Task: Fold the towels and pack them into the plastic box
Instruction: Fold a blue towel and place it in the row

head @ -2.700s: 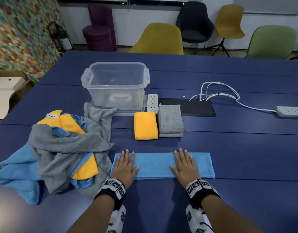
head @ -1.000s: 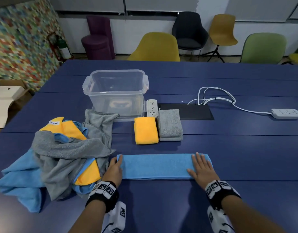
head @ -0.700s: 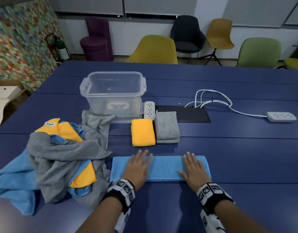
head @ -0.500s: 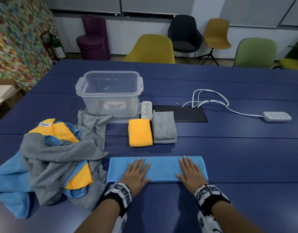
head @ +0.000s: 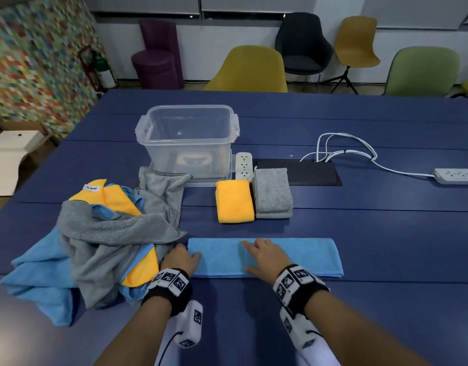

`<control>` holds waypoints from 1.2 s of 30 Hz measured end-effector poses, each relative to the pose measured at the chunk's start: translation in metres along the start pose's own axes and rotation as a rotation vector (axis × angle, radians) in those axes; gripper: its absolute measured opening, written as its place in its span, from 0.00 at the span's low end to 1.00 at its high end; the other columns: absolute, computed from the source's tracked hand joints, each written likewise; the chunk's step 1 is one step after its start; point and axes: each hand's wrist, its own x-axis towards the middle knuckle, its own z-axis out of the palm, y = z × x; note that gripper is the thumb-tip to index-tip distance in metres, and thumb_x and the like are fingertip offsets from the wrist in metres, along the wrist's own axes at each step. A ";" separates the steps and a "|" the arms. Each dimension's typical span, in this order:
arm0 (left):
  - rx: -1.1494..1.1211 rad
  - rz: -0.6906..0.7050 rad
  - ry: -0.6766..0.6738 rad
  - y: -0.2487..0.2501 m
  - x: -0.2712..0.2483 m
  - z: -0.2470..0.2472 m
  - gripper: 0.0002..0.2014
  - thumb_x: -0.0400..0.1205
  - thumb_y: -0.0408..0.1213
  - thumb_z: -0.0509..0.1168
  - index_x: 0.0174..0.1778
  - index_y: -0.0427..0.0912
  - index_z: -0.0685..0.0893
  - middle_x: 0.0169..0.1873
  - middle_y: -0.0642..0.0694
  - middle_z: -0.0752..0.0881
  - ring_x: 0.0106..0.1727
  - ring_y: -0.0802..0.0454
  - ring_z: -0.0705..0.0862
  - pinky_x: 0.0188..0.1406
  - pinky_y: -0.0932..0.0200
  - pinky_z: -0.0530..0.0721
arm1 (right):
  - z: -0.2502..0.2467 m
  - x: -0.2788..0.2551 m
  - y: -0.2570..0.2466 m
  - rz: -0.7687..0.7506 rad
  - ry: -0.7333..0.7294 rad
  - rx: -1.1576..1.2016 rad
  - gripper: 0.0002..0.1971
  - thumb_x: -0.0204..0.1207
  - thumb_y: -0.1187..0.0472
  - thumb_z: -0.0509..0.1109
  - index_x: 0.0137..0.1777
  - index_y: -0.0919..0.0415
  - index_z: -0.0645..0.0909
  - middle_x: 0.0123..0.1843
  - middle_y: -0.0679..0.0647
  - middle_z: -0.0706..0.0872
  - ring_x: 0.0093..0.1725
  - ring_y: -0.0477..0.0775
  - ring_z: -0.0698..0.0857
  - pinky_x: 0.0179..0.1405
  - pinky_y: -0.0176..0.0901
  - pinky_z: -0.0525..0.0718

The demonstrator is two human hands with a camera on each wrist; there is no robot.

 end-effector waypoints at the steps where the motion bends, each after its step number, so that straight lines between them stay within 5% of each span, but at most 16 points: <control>1: -0.007 -0.012 -0.033 0.001 0.000 -0.002 0.24 0.79 0.52 0.61 0.62 0.37 0.78 0.62 0.37 0.81 0.61 0.39 0.80 0.59 0.51 0.80 | -0.002 0.006 -0.009 0.025 -0.087 0.012 0.36 0.77 0.43 0.64 0.81 0.52 0.54 0.70 0.59 0.70 0.69 0.62 0.71 0.65 0.55 0.73; 12: -0.258 0.056 0.015 0.010 -0.007 -0.014 0.15 0.79 0.38 0.64 0.58 0.34 0.78 0.55 0.38 0.85 0.56 0.41 0.83 0.49 0.58 0.76 | 0.005 0.033 -0.025 0.142 -0.228 0.059 0.51 0.66 0.35 0.71 0.81 0.41 0.41 0.78 0.58 0.62 0.72 0.64 0.72 0.66 0.55 0.77; 17: -0.272 0.091 0.088 0.012 -0.014 -0.034 0.12 0.79 0.34 0.64 0.57 0.33 0.77 0.50 0.39 0.83 0.51 0.42 0.82 0.45 0.60 0.73 | 0.002 0.034 -0.031 0.092 -0.211 0.168 0.49 0.68 0.34 0.68 0.82 0.44 0.43 0.77 0.58 0.63 0.72 0.62 0.72 0.66 0.53 0.76; 19: -0.404 0.120 0.096 0.013 -0.015 -0.038 0.07 0.79 0.34 0.65 0.50 0.36 0.77 0.44 0.41 0.82 0.46 0.45 0.80 0.43 0.59 0.73 | -0.003 0.032 -0.027 0.098 -0.110 0.450 0.37 0.75 0.38 0.64 0.80 0.52 0.57 0.66 0.58 0.73 0.61 0.56 0.79 0.64 0.52 0.77; 22: -0.704 0.213 0.010 0.032 -0.025 -0.035 0.10 0.78 0.35 0.69 0.35 0.42 0.74 0.36 0.42 0.81 0.43 0.46 0.81 0.40 0.55 0.76 | -0.012 0.026 -0.022 0.188 0.108 0.966 0.20 0.82 0.44 0.55 0.56 0.62 0.75 0.42 0.53 0.78 0.34 0.48 0.77 0.46 0.53 0.81; 25: -0.776 0.315 -0.131 0.059 -0.040 -0.024 0.10 0.77 0.41 0.70 0.42 0.41 0.76 0.38 0.43 0.82 0.38 0.49 0.81 0.36 0.60 0.77 | -0.023 0.018 -0.020 0.283 0.123 1.423 0.23 0.83 0.44 0.53 0.42 0.62 0.79 0.33 0.54 0.81 0.29 0.51 0.79 0.33 0.43 0.79; 28: -0.757 0.384 -0.293 0.076 -0.048 -0.013 0.06 0.83 0.37 0.63 0.53 0.41 0.77 0.40 0.49 0.81 0.36 0.58 0.79 0.30 0.76 0.75 | -0.024 0.013 -0.010 0.272 0.190 1.317 0.18 0.80 0.48 0.62 0.32 0.57 0.75 0.28 0.51 0.75 0.29 0.49 0.74 0.31 0.38 0.72; 31: -0.555 0.495 -0.278 0.077 -0.045 0.000 0.10 0.85 0.34 0.59 0.60 0.42 0.80 0.56 0.44 0.81 0.52 0.56 0.80 0.56 0.67 0.79 | -0.014 0.009 0.005 0.266 0.183 1.136 0.09 0.78 0.65 0.66 0.36 0.62 0.77 0.30 0.53 0.76 0.28 0.46 0.75 0.25 0.30 0.71; 33: -0.268 0.591 -0.146 0.075 -0.041 0.011 0.14 0.84 0.36 0.58 0.66 0.44 0.77 0.64 0.45 0.75 0.66 0.51 0.74 0.69 0.57 0.72 | -0.006 0.006 0.012 0.325 0.179 1.119 0.05 0.77 0.70 0.64 0.44 0.67 0.82 0.37 0.57 0.82 0.35 0.48 0.81 0.31 0.34 0.76; 36: 0.178 0.717 -0.032 0.071 -0.042 0.025 0.26 0.85 0.46 0.49 0.81 0.49 0.55 0.80 0.48 0.55 0.81 0.48 0.55 0.78 0.53 0.56 | 0.003 0.005 0.021 0.406 0.199 1.106 0.07 0.75 0.71 0.65 0.52 0.66 0.79 0.47 0.62 0.83 0.47 0.55 0.82 0.47 0.47 0.82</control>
